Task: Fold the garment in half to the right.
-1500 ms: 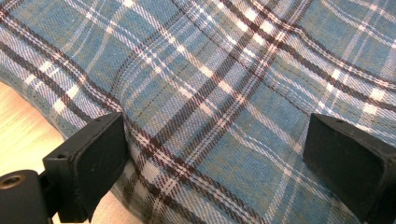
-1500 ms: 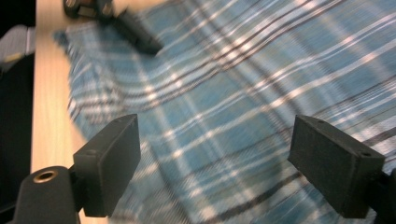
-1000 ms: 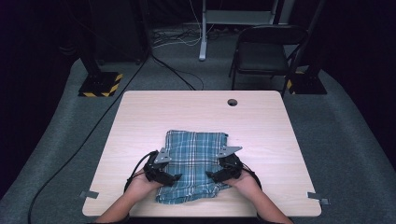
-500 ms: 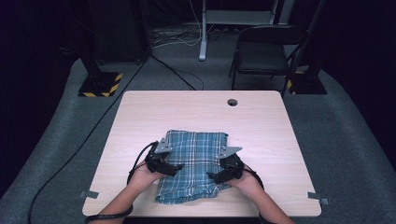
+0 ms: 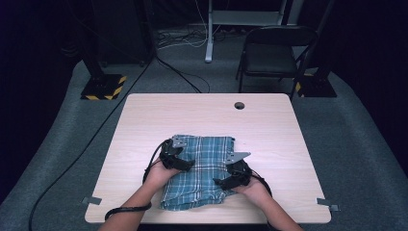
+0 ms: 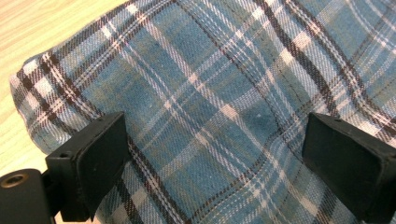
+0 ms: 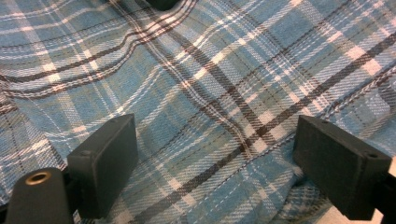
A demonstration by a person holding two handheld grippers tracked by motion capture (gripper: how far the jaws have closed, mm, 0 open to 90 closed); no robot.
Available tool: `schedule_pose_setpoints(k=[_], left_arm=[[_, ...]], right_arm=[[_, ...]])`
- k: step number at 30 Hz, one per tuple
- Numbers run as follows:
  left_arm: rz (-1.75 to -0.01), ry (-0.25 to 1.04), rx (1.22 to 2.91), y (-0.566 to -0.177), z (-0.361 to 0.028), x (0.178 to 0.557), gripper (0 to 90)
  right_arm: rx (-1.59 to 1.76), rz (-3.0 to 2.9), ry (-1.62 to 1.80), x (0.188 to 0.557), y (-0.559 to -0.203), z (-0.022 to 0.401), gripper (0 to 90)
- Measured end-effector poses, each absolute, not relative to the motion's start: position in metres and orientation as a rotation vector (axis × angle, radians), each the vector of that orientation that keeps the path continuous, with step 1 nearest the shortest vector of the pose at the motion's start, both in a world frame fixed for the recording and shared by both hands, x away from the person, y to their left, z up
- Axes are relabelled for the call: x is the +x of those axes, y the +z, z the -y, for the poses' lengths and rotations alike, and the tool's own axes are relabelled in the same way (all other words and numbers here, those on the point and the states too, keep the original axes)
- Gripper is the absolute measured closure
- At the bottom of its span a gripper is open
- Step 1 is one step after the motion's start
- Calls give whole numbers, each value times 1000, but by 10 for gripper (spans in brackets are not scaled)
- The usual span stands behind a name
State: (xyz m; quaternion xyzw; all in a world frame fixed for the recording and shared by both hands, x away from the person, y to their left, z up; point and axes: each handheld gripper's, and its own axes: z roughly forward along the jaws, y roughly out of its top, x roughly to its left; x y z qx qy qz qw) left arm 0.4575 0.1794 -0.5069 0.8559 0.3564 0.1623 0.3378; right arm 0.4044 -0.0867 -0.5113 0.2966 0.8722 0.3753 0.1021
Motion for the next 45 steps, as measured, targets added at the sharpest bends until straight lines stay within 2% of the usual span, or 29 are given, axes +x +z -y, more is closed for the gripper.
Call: schedule_pose_setpoints(k=[5, 10, 20, 28, 38, 45], left_arm=[[-938, 400, 2235, -494, -179, 461, 85], [-940, 452, 2195, -479, -183, 467, 90], [-1036, 443, 2221, -495, -180, 483, 63], [-982, 445, 2171, -474, -167, 479, 94], [-1026, 479, 2240, -498, -150, 486, 94], [-1026, 507, 2266, -500, -147, 486, 95]], right_arm=[[886, -2578, 1114, 405, -512, 87, 130], [886, -2582, 1113, 406, -513, 87, 125], [888, -2583, 1117, 407, -514, 87, 122], [889, -2581, 1114, 406, -514, 86, 121], [892, -2577, 1117, 406, -514, 87, 121], [896, -2573, 1118, 406, -514, 86, 122]])
